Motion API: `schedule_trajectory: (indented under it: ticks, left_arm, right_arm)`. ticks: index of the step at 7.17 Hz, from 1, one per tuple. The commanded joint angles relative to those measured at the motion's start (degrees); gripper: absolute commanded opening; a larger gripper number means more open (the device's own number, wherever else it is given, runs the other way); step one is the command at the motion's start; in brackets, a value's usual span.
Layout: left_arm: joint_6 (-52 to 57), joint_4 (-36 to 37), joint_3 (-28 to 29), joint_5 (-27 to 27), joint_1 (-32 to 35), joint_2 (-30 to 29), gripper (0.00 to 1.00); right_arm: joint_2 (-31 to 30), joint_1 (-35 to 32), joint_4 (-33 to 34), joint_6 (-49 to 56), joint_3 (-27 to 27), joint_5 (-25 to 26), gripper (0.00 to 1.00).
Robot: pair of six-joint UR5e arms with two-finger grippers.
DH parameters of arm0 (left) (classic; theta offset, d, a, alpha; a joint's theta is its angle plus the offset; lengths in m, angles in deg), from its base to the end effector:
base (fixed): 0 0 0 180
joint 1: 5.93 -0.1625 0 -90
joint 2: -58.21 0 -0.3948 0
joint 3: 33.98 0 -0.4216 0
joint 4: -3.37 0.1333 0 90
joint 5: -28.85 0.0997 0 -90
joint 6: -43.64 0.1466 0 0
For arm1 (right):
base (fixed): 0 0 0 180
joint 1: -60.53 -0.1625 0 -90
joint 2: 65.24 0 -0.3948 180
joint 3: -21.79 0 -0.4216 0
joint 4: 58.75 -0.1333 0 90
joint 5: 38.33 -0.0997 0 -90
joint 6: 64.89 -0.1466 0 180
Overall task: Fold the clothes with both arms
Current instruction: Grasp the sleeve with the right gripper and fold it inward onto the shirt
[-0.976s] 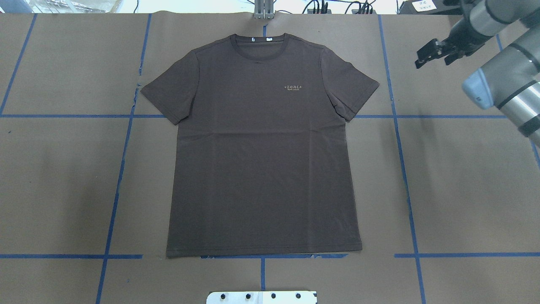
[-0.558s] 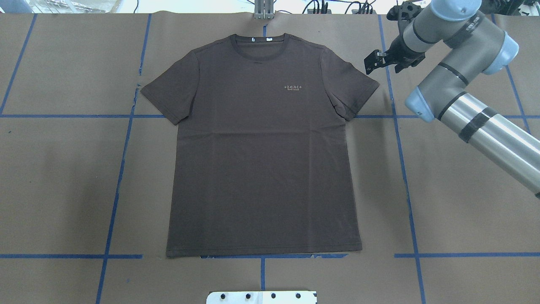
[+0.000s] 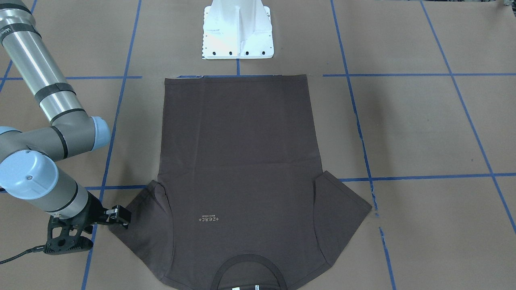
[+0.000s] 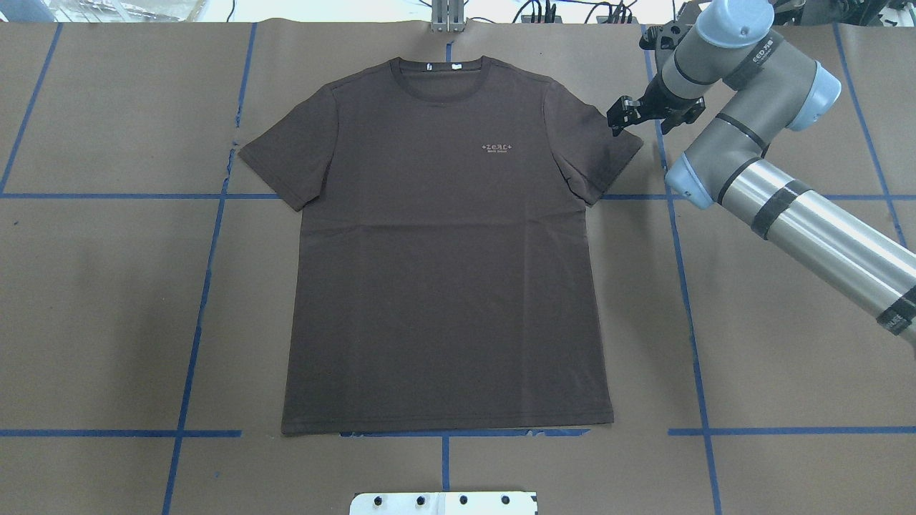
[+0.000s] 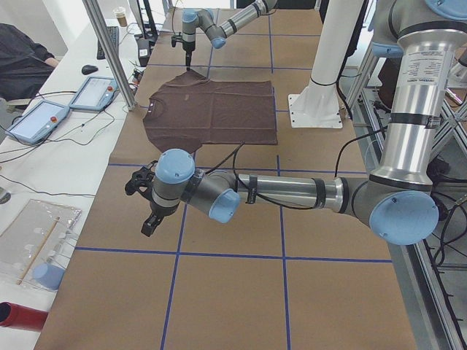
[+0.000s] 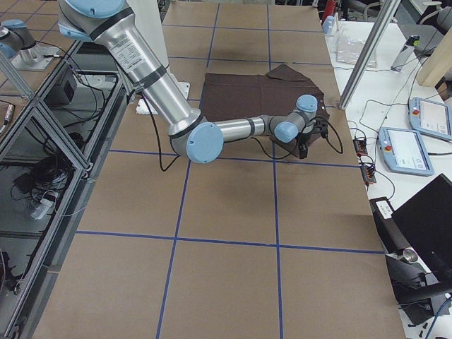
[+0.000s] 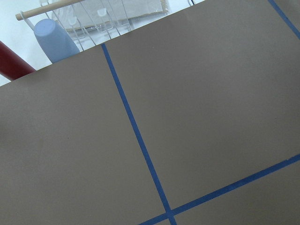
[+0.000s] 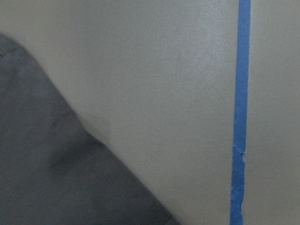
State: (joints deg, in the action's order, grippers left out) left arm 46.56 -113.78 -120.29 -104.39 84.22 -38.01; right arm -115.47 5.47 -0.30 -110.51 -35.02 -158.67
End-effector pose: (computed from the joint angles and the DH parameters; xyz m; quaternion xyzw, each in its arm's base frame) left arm -0.0345 -0.6034 0.5798 0.2476 0.3497 0.1161 0.8961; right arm -0.4256 -0.7126 0.4556 0.0806 -0.3925 -0.0002 0.9162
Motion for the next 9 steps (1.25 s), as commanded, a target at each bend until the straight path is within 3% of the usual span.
schedule_trajectory:
  ticks: [1, 2, 3, 5, 6, 9]
  left_arm:
    - [0.0, 0.1, 0.1, -0.1, -0.1, -0.3, 1.0]
    - [-0.1, 0.1, 0.0, -0.1, -0.1, -0.4, 1.0]
    - [-0.1, 0.1, 0.0, -0.1, -0.1, -0.5, 1.0]
    - [0.1, 0.1, 0.1, -0.1, -0.1, -0.8, 1.0]
    - [-0.1, 0.1, 0.1, -0.1, -0.1, -0.8, 1.0]
    - [-0.4, 0.2, 0.1, -0.1, -0.1, -1.2, 1.0]
  right_arm:
    - [0.0, 0.6, 0.0, 0.0, 1.0, 0.0, 0.94]
    - [0.0, 0.6, 0.0, -0.1, 1.1, 0.0, 0.82]
    - [0.1, 0.6, 0.0, 0.0, 1.1, -0.3, 0.44]
    - [0.3, 0.6, 0.1, 0.4, 1.1, -0.5, 0.04]
    - [0.4, 0.6, 0.0, 0.4, 1.0, -0.6, 0.0]
    - [1.9, 0.6, -0.3, -0.2, -1.8, -0.6, 0.0]
